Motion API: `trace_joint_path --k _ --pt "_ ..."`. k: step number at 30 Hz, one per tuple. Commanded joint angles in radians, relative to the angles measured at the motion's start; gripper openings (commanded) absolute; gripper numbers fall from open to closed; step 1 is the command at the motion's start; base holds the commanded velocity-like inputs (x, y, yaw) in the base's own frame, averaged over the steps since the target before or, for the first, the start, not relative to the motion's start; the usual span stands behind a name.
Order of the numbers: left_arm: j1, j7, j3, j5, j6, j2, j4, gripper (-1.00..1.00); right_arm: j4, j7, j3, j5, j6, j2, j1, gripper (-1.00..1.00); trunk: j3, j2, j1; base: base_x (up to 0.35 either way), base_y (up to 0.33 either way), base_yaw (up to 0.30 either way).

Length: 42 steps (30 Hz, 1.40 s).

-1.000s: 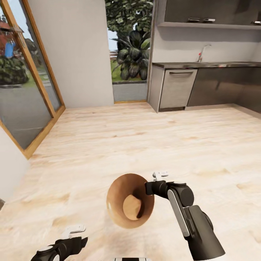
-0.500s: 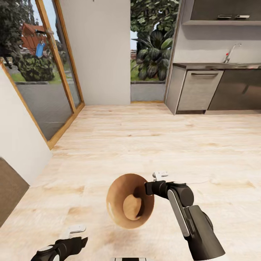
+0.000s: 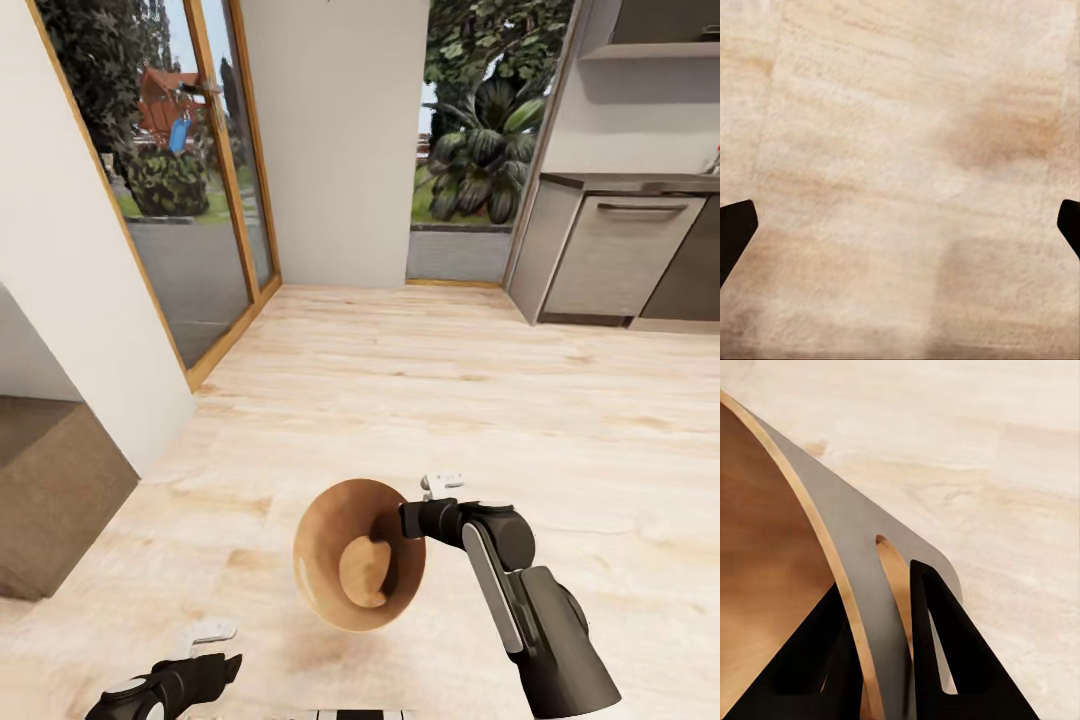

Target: Put the three can of soda from the living room inside the tash can in the kitchen.

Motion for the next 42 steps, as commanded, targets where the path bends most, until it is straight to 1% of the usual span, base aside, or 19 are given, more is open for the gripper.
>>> trace_joint_path --k 1,42 --pt "0.0 0.0 0.0 0.0 0.0 0.0 0.0 1.0 0.0 0.001 0.0 -0.024 0.0 0.0 0.0 -1.0 0.0 0.0 0.0 0.0 0.0 0.3" --pt "0.0 -0.002 0.0 0.001 0.0 0.0 0.0 1.0 0.0 0.003 0.001 -0.021 0.0 0.0 0.0 -1.0 -0.022 0.0 0.0 0.0 0.0 0.3"
